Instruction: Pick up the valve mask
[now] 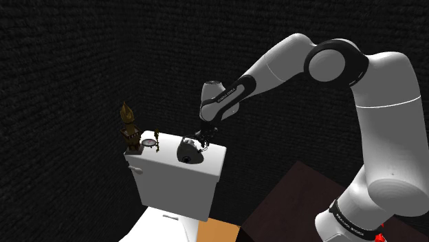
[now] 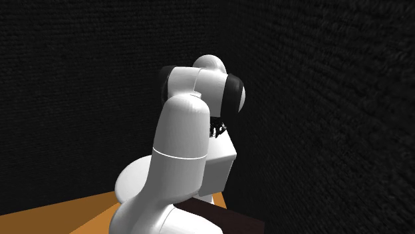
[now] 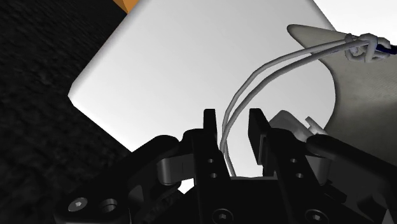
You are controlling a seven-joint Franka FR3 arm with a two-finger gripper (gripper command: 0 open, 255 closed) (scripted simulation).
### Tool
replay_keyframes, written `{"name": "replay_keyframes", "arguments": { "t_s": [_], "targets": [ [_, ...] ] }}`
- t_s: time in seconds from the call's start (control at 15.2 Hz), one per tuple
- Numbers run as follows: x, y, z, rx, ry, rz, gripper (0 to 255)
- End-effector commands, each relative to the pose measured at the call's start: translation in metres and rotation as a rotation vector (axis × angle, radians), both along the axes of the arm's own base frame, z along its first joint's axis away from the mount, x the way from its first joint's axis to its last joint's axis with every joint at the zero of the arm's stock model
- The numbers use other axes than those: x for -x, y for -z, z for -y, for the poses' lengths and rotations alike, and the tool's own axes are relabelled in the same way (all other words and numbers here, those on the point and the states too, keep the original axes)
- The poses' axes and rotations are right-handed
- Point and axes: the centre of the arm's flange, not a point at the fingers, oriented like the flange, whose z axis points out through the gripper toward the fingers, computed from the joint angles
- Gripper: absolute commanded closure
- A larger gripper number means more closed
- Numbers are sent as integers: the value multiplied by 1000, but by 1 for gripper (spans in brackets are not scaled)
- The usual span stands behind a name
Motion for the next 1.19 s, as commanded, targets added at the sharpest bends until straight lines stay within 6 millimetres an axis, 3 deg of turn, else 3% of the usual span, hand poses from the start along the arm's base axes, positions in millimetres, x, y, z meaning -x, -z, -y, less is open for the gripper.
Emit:
{"name": "replay_keyframes", "arguments": {
  "t_s": [0.0, 0.2, 1.12],
  "targets": [
    [0, 1, 0, 0, 0, -1, 255],
    [0, 1, -1, 0, 0, -1, 255],
    [0, -73, -1, 0, 0, -1, 255]
  ]
}}
